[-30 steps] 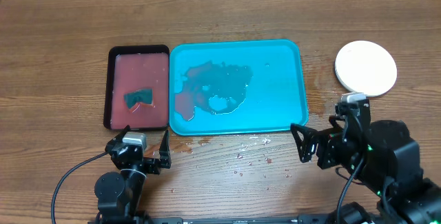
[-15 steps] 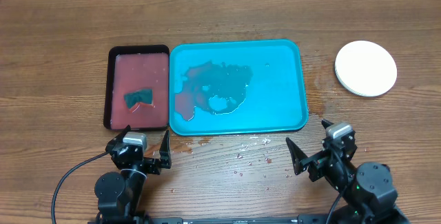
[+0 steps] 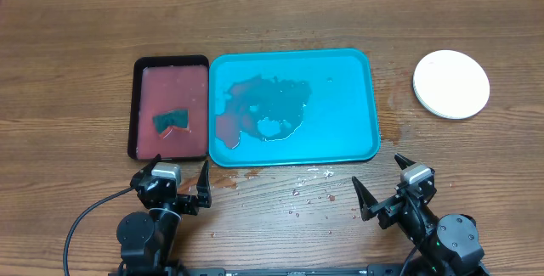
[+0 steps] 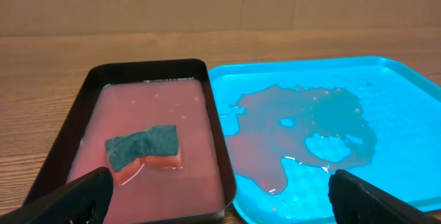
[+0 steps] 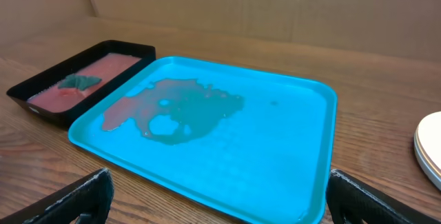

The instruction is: Clean dirty plates on tray and stack at the side

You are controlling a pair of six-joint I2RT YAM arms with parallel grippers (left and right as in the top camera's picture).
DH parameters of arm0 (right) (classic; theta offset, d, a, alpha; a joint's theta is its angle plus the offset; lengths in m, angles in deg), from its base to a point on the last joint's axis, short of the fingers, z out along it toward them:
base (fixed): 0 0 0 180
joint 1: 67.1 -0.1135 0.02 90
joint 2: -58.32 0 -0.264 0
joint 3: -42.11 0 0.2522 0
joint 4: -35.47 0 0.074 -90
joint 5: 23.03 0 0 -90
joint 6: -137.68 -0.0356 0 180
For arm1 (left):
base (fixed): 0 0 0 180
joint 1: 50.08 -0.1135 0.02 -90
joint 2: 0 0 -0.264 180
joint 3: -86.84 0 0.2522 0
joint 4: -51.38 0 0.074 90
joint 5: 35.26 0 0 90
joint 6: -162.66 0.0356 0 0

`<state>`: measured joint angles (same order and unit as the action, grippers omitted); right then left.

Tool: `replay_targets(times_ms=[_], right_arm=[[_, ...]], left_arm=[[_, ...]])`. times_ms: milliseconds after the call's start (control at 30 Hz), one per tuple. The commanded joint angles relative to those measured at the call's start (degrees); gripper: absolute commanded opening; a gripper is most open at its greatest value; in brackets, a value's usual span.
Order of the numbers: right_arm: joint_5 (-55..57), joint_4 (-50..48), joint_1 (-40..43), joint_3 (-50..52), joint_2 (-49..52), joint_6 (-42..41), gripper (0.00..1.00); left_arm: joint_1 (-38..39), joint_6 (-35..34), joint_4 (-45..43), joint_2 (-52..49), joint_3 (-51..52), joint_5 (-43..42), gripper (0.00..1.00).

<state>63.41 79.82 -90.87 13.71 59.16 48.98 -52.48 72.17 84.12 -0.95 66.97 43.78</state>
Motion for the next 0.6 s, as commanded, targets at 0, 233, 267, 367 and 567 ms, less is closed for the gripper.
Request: replay_targets(times_ms=[0, 233, 267, 367, 567], right_arm=[[0.46, -0.52, -0.09, 1.95, -0.68, 0.22, 1.0], [-1.64, -3.67, -0.11, 6.86, -0.68, 0.24, 1.0], [-1.64, -4.24, -0.11, 6.88, -0.68, 0.24, 1.0], [-1.66, -4.63, -0.11, 7.13, -0.68, 0.24, 1.0], [-1.64, -4.59, -0.11, 7.13, -0.68, 0.24, 1.0]], left_arm=[[-0.37, -0.96, -0.2, 0.74, 0.35, -0.5, 1.0], [-0.37, -0.96, -0.2, 0.74, 0.35, -0.5, 1.0], [-0.37, -0.96, -0.2, 0.74, 0.35, -0.5, 1.0], [-0.37, -0.96, -0.2, 0.74, 0.35, -0.5, 1.0], [-0.37, -0.96, -0.2, 0.74, 0.35, -0.5, 1.0]])
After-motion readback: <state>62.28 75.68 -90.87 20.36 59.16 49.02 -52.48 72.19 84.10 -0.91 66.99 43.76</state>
